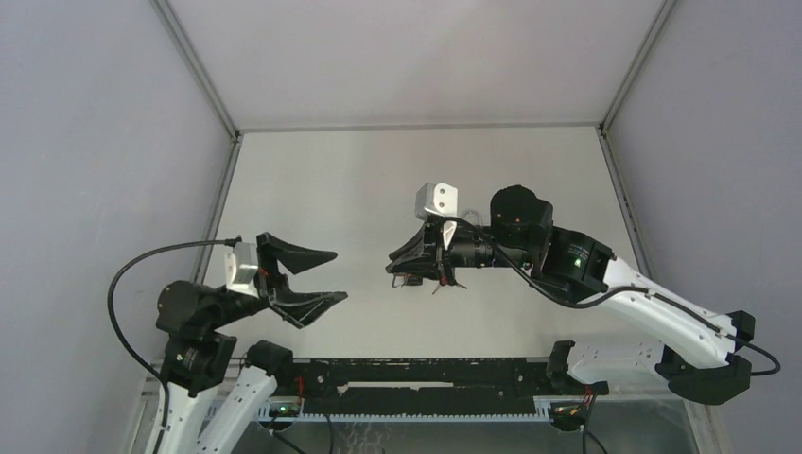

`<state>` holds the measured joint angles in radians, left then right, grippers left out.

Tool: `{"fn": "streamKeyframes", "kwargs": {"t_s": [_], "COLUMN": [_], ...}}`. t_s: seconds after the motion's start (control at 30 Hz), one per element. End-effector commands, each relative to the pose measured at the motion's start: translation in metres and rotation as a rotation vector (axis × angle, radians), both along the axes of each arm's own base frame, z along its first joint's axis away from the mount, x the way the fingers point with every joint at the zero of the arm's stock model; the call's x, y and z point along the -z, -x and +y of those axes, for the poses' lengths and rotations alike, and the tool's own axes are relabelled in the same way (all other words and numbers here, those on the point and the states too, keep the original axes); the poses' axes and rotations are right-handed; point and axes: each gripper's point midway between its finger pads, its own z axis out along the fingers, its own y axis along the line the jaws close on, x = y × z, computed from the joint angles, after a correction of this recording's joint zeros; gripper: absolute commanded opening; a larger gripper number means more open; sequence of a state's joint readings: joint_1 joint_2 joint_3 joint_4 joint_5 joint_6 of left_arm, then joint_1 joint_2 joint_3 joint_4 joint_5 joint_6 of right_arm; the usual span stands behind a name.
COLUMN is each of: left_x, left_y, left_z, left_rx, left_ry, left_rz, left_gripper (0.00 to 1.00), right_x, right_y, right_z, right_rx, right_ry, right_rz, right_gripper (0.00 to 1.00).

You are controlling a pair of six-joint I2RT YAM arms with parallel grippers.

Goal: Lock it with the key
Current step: Lock the lock.

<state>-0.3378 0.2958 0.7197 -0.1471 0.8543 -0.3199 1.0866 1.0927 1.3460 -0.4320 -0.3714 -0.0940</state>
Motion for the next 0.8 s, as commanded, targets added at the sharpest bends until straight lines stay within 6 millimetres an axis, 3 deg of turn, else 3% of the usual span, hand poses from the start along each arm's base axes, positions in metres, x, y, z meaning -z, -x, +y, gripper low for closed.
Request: {"fn": "streamKeyframes", "kwargs": {"t_s": [0.0,0.1,0.17,0.27,0.4,0.5,0.77], "left_x": [-0.024,-0.025,-0.010,0.006,-0.004,-0.010,0.012], "left_y": [0.011,0.021,0.022,0.002,-0.021,-0.024,-0.020], "left_z": [-0.008,-0.016,-0.019,-0.022,-0.037,-0.048,-0.070], "left_rx": [0.114,0.192,0.193,0.110,0.099,0.133,0.204], "left_ry": [-0.031,-0.048,-0.098,-0.094,0.031,0.068,0.036], "left_rz": [0.003,0.002,-0.003,-0.001,0.042,0.018,0.058], "left_gripper": [0.70,0.64,0.68,0.81,0.91,0.94,0.83], "right_x": [-0.033,-0.043,-0.054,-0.063,-0.039,-0.038,-0.049], "right_y": [0.012,0.017,0.015,0.014,-0.004,-0.012,-0.018], "right_z": [0.002,0.003,0.004,0.008,0.017,0.020,0.024], "right_rx": [-0.051,-0.067,-0.053,-0.040,0.039,0.076,0.098], "right_ry": [-0.060,-0.098,-0.146,-0.193,-0.170,-0.201,-0.287], "right_rz": [-0.104,-0.119,-0.111,-0.088,-0.012,0.022,0.028], "right_gripper": [0.00,0.00,0.00,0.00,0.00,0.00,0.00]}}
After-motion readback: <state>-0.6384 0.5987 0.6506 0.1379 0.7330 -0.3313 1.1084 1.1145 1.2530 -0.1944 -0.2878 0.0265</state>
